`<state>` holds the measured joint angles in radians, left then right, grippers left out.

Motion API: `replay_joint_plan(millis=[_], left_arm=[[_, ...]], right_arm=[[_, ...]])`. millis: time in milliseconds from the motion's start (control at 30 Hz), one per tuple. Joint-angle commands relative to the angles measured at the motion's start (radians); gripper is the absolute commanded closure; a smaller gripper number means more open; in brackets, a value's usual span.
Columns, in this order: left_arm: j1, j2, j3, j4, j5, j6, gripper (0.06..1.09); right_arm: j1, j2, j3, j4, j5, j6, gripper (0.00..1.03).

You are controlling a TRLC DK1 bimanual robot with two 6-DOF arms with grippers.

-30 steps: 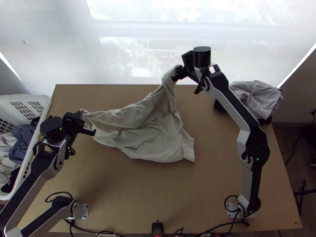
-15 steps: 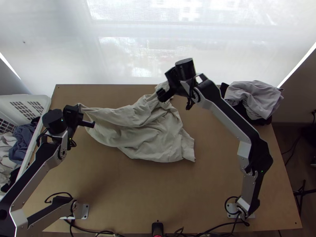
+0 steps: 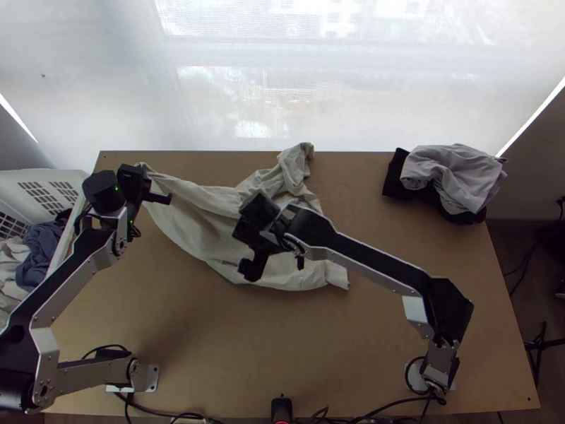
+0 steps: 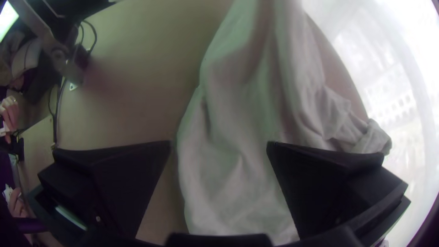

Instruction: Fold the t-shirt

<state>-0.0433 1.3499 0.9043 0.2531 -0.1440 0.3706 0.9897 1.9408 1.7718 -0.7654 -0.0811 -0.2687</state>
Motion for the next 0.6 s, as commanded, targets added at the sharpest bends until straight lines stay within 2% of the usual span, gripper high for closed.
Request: replay_joint_plan(millis=[0, 100, 367, 533, 567], left_arm=[[0.006, 0.057, 0.035, 0.023, 0.000, -0.006, 1.05], [0.010, 0.064, 0.041, 0.026, 0.000, -0.004, 1.05], [0.016, 0.072, 0.044, 0.028, 0.000, -0.001, 1.05], [0.022, 0.072, 0.047, 0.026, 0.000, 0.004, 1.05], [0.025, 0.074, 0.047, 0.026, 0.000, 0.004, 1.05]], right_arm=[[0.079, 0.069, -0.040, -0.009, -0.014, -0.014, 0.07], [0.078, 0.110, -0.043, 0.005, -0.014, 0.008, 0.10], [0.079, 0.176, -0.043, 0.037, -0.014, 0.062, 0.10], [0.083, 0.187, -0.064, 0.041, -0.013, 0.065, 0.10], [0.081, 0.190, -0.072, 0.044, -0.013, 0.065, 0.15]])
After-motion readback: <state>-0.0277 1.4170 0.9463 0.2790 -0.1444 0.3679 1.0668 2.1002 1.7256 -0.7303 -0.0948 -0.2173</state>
